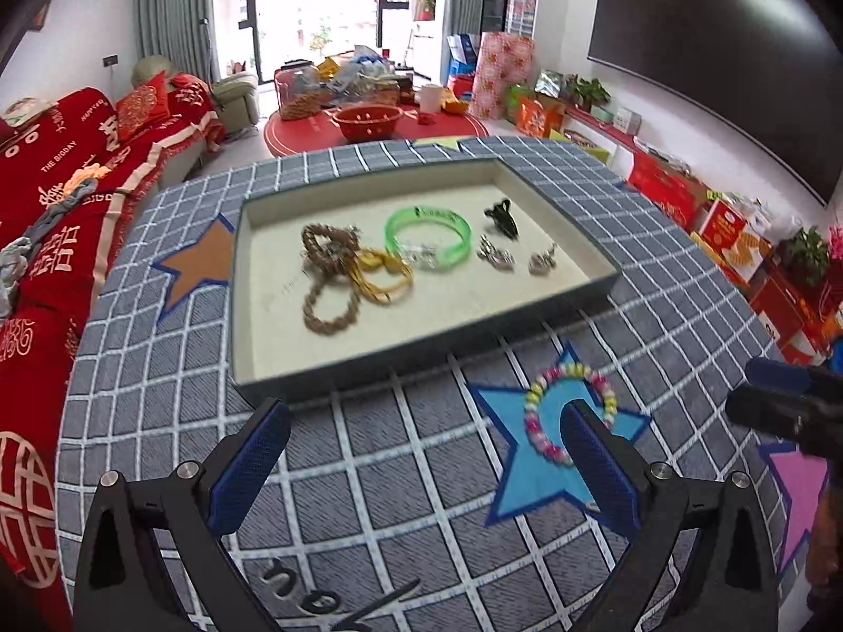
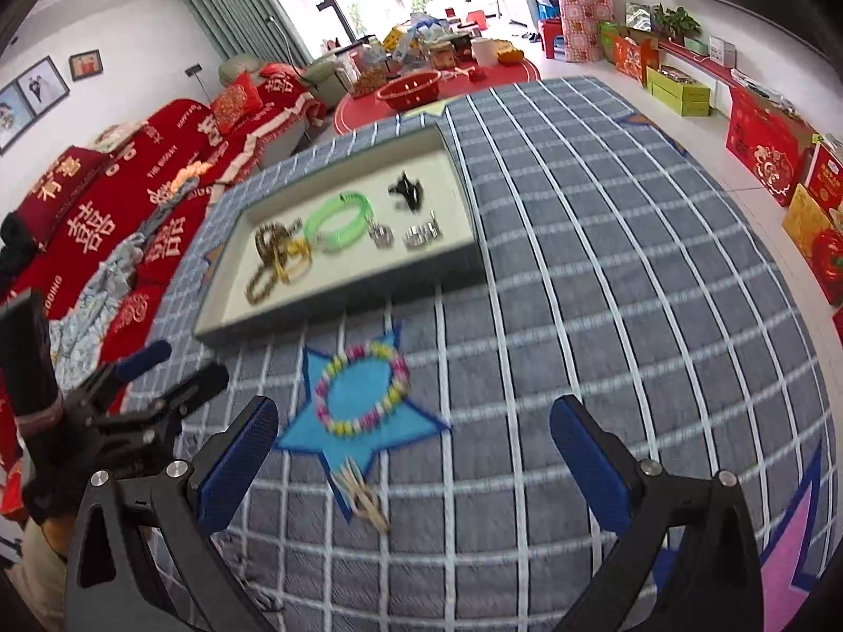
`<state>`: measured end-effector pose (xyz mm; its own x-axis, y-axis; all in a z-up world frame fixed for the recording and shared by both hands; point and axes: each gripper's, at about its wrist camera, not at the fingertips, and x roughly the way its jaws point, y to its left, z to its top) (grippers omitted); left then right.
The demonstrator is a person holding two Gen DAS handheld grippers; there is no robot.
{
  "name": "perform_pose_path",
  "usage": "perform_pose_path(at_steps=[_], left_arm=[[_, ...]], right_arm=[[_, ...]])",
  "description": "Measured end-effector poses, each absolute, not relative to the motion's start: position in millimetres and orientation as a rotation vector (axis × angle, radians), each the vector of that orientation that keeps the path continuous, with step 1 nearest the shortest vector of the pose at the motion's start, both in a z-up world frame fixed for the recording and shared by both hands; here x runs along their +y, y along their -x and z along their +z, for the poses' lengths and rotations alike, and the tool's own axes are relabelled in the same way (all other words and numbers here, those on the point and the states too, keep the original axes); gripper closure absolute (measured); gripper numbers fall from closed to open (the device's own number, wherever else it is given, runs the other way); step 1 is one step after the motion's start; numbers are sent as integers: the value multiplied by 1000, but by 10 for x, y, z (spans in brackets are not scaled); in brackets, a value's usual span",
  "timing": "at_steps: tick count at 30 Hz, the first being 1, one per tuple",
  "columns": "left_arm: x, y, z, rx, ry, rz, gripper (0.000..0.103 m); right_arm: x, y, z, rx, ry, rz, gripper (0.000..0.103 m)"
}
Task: Organize jewelry
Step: 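Move both tools toward the beaded bracelet and beige claw clip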
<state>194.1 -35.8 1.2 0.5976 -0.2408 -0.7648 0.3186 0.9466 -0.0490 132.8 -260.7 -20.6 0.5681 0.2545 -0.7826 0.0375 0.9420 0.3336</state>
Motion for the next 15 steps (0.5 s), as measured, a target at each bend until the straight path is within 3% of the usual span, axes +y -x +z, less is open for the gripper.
perform_pose_path(at_steps=[15], left_arm=[[-610,-1945,-270,933,-129,-340,0]], right_arm=[[-2222,-882,-570,1009,-140,189,0]])
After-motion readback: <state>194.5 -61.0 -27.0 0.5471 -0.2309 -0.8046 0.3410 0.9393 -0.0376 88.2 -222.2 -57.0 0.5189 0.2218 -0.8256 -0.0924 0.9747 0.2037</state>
